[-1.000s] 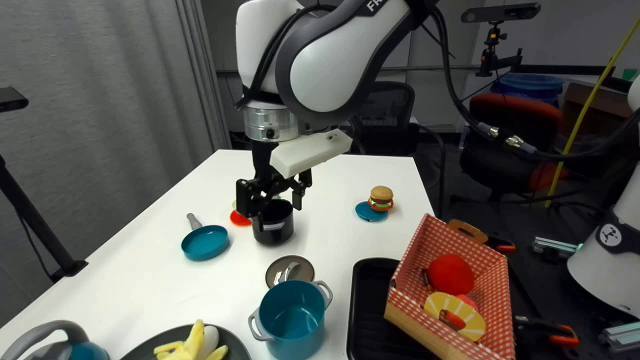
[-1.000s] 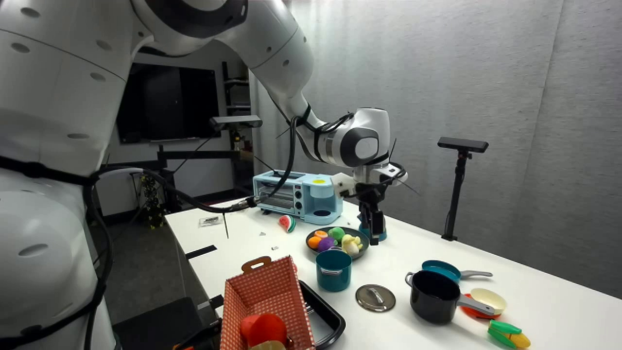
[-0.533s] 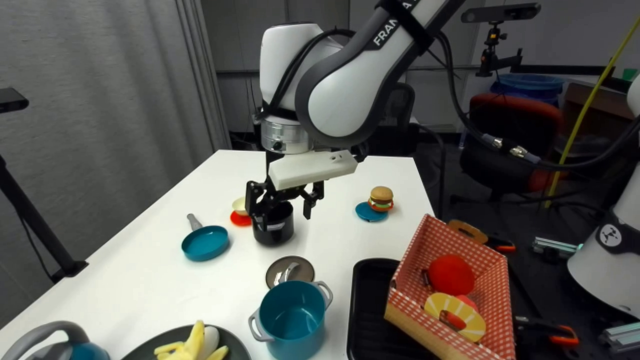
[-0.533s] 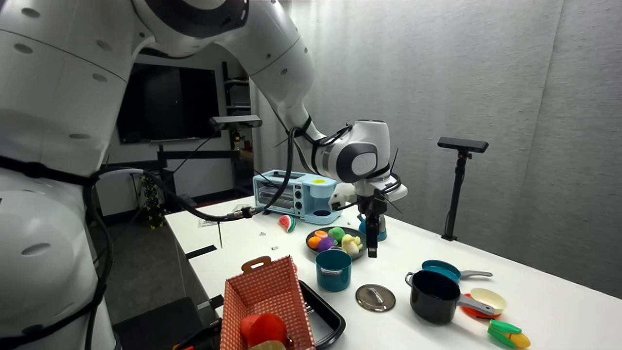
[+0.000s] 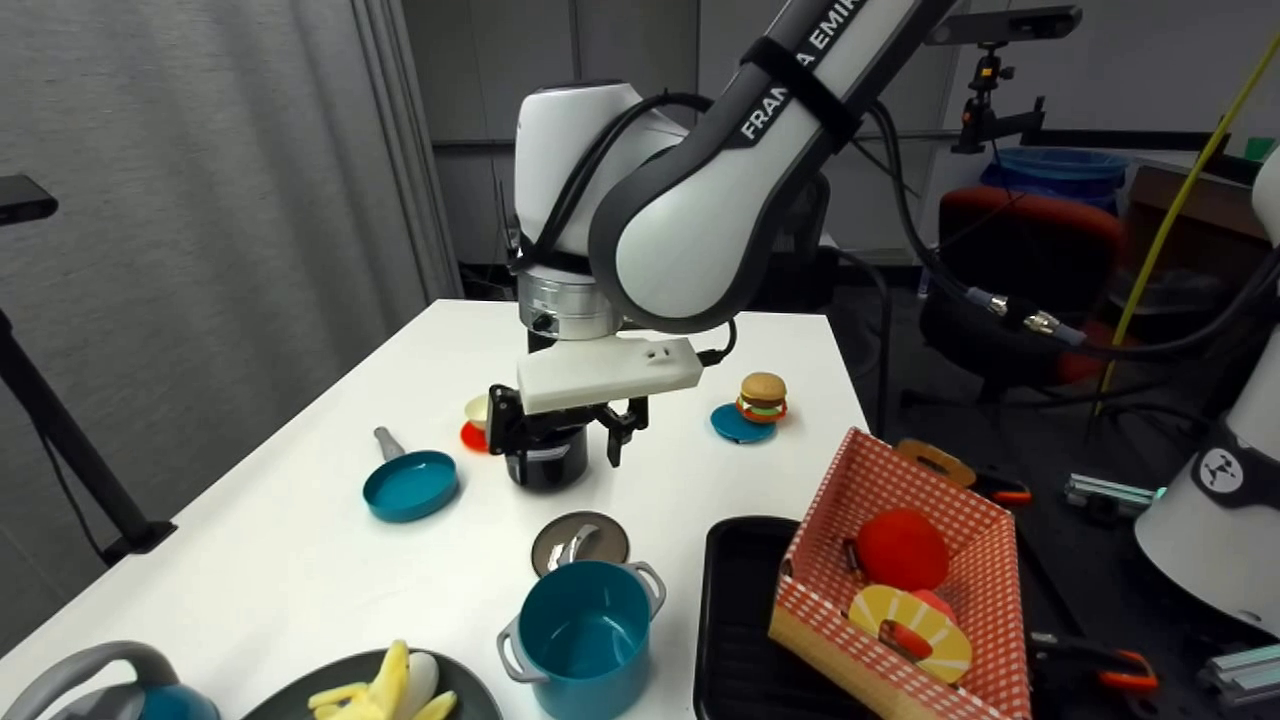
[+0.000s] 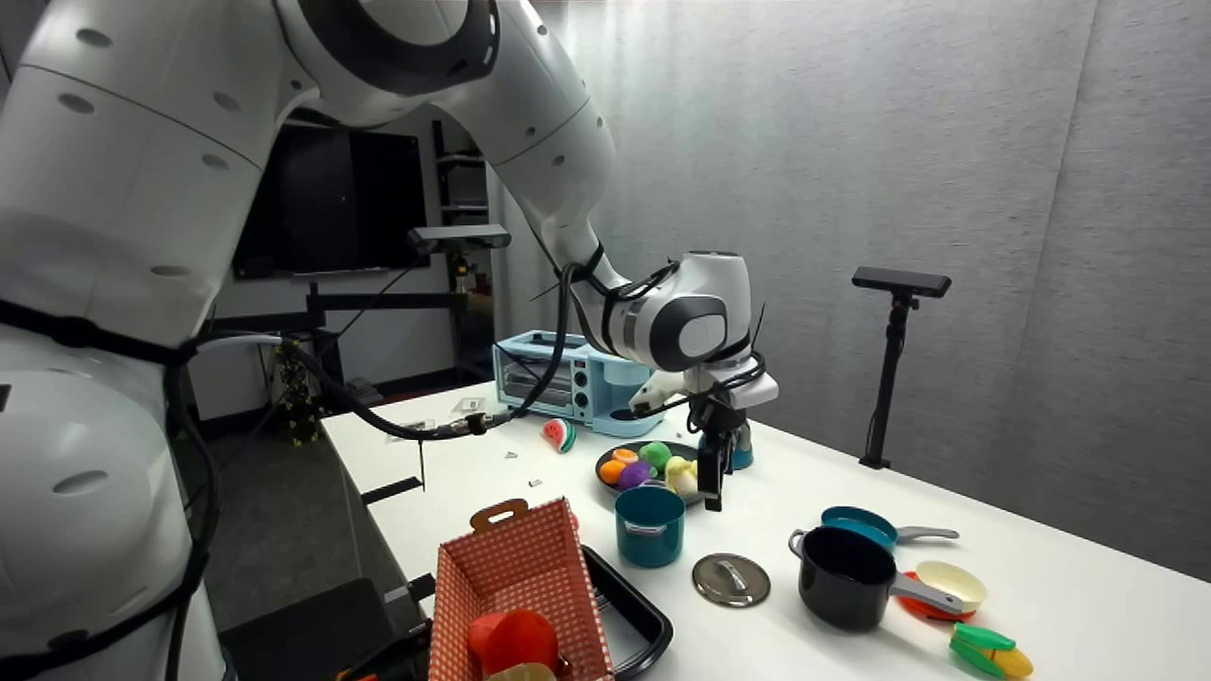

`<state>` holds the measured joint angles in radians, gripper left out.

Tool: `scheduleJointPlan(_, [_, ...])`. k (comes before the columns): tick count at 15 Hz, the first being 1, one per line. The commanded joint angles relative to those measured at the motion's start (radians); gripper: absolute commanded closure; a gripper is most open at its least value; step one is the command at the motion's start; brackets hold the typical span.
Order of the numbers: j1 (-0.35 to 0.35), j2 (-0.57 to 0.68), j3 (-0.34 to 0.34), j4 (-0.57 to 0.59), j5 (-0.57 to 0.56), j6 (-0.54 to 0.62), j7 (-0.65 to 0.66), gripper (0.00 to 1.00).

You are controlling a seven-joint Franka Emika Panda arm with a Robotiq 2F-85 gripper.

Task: Place the lid on top of the blue pot

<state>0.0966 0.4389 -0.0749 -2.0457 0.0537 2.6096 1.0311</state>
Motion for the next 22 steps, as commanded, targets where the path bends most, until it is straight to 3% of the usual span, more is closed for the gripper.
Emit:
scheduleJointPlan(1, [0.009, 0.002, -0.011, 0.002, 0.008, -0.002, 0.005, 0.0])
scheduleJointPlan(8, [-0.005, 0.016, 0.0, 0.01, 0.022, 0.0, -0.015, 0.0])
scheduleJointPlan(22, [-0.037, 0.185, 0.021, 0.138, 0.101, 0.001, -0.108, 0.0])
